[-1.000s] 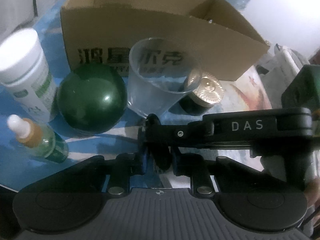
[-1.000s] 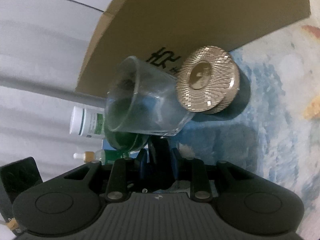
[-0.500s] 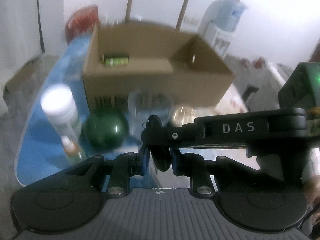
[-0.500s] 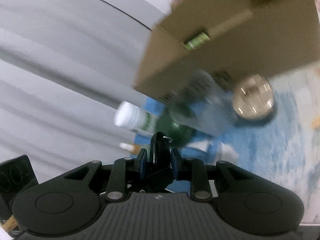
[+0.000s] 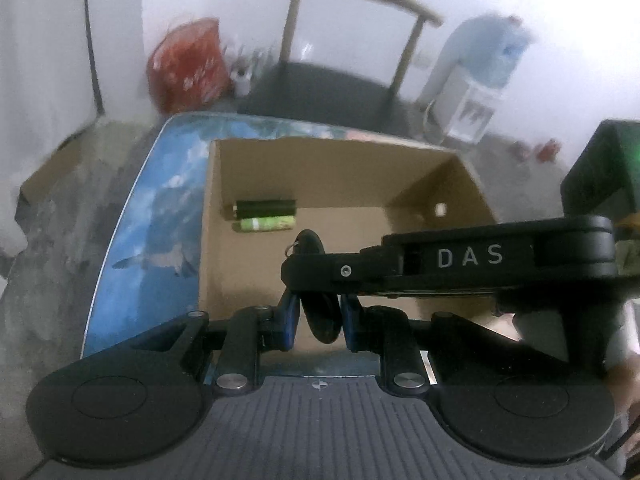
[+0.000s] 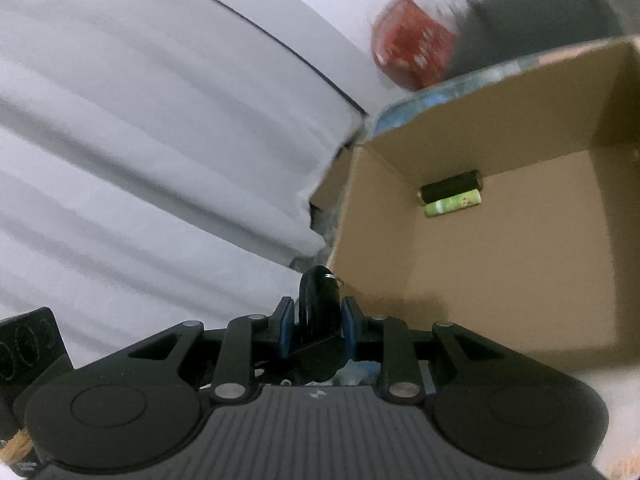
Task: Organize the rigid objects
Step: 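Carry the black earbud case into the box and release it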
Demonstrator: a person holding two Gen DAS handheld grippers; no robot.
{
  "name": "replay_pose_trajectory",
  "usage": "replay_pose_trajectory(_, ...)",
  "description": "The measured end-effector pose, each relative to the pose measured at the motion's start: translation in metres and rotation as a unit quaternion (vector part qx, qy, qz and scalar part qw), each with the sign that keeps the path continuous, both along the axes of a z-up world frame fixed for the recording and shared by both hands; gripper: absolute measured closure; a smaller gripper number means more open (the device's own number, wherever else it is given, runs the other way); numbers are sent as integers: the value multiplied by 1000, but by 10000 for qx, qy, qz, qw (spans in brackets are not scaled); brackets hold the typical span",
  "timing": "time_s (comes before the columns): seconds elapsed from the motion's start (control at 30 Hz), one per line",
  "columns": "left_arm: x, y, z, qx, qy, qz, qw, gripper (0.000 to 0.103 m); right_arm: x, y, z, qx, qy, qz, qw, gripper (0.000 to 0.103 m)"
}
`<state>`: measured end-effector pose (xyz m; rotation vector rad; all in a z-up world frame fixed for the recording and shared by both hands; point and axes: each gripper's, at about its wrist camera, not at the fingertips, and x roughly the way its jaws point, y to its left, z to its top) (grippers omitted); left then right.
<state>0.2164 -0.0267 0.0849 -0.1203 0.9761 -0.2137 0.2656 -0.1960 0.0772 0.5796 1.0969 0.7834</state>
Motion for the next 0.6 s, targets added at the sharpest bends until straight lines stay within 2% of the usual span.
replay_pose_trajectory(0.17, 47, -3, -29, 399, 535, 104, 9977, 82, 60, 21, -37, -186, 689, 5, 9975, 75)
replay_pose_trajectory(0.33, 70, -3, -54, 587, 885, 301, 9939, 83, 86, 29, -76, -331, 1223, -45, 9919, 75)
replay_pose_trajectory(0.47, 70, -4, -52, 566, 893, 337, 9938, 81, 95, 37, -93, -424, 1404, -21, 9892, 75)
replay_pose_trajectory(0.6, 60, -2, -40, 575, 761, 358, 9948, 81, 94, 36, -95, -389, 1410, 15, 9892, 75)
